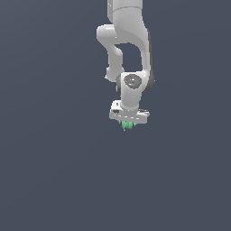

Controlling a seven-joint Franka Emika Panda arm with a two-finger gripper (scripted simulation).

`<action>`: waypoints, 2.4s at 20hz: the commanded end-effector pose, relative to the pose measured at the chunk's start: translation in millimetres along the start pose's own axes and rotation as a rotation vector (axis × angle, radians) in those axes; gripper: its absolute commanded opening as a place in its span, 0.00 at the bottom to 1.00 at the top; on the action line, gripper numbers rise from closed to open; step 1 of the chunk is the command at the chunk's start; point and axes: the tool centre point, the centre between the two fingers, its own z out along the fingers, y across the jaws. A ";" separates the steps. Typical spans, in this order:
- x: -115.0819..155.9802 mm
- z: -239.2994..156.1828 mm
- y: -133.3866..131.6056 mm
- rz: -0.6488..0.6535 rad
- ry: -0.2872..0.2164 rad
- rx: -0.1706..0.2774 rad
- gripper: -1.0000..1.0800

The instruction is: Pick up the object and move it to a goal position.

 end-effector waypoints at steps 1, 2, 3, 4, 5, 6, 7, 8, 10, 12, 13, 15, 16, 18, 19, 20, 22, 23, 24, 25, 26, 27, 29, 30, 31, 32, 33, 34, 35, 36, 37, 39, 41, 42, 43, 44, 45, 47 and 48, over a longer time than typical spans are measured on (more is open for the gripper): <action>-1.4 -10.0 0.1 0.000 0.001 0.000 0.00; -2.3 -14.9 0.3 0.000 0.001 0.000 0.00; -3.2 -20.3 0.4 0.000 0.001 0.000 0.00; -4.3 -26.2 0.5 0.000 0.001 0.000 0.00; -5.4 -32.7 0.7 0.000 0.001 0.000 0.00; -6.6 -39.6 0.9 0.000 0.001 0.000 0.00; -7.8 -47.1 1.1 0.000 0.001 0.000 0.00; -9.2 -55.1 1.3 0.000 0.001 0.000 0.00; -12.1 -72.4 1.7 0.000 0.001 0.000 0.00; -15.2 -91.3 2.2 0.000 0.000 0.000 0.00; -16.9 -101.4 2.4 0.000 0.000 0.000 0.00; -20.3 -122.3 2.9 0.000 0.000 0.000 0.00; -22.0 -133.1 3.2 0.000 0.000 0.000 0.00; -25.5 -154.9 3.6 0.000 0.000 0.000 0.00; -27.1 -165.5 3.9 0.000 0.000 0.000 0.00; -28.6 -175.8 4.0 0.000 0.000 0.000 0.00; -31.8 -196.6 4.4 0.000 0.000 0.000 0.00; -33.3 -206.9 4.6 0.000 0.000 0.000 0.00; -34.9 -217.2 4.8 0.000 0.000 0.000 0.00; -36.3 -227.4 5.0 0.000 0.000 0.000 0.00; -37.8 -237.5 5.1 0.000 0.000 0.000 0.00; -39.2 -247.6 5.3 0.000 0.000 0.000 0.00; -41.9 -267.7 5.6 0.000 0.000 0.000 0.00; -43.2 -277.3 5.7 0.000 0.000 0.000 0.00; -44.4 -286.5 5.7 0.000 0.000 0.000 0.00; -45.5 -295.1 5.8 0.000 0.000 0.000 0.00; -46.5 -303.3 5.9 0.000 0.000 0.000 0.00; -47.4 -311.0 5.9 0.000 0.000 0.000 0.00; -47.9 -317.8 5.9 0.000 -0.001 -0.001 0.00; -48.6 -324.5 5.9 0.000 -0.001 -0.001 0.00; -49.1 -330.6 5.8 0.000 -0.001 -0.001 0.00; -50.1 -341.5 5.8 0.000 -0.001 -0.001 0.00; -50.8 -350.4 5.7 0.000 -0.001 -0.001 0.00; -51.1 -354.1 5.7 0.000 -0.001 -0.001 0.00; -51.3 -357.2 5.6 0.000 -0.001 -0.001 0.00; -51.4 -359.9 5.6 0.000 -0.001 -0.001 0.00; -51.5 -362.0 5.5 0.000 -0.001 -0.001 0.00; -51.3 -364.7 5.4 0.000 -0.001 -0.001 0.00; -51.1 -365.3 5.3 0.000 -0.001 -0.001 0.00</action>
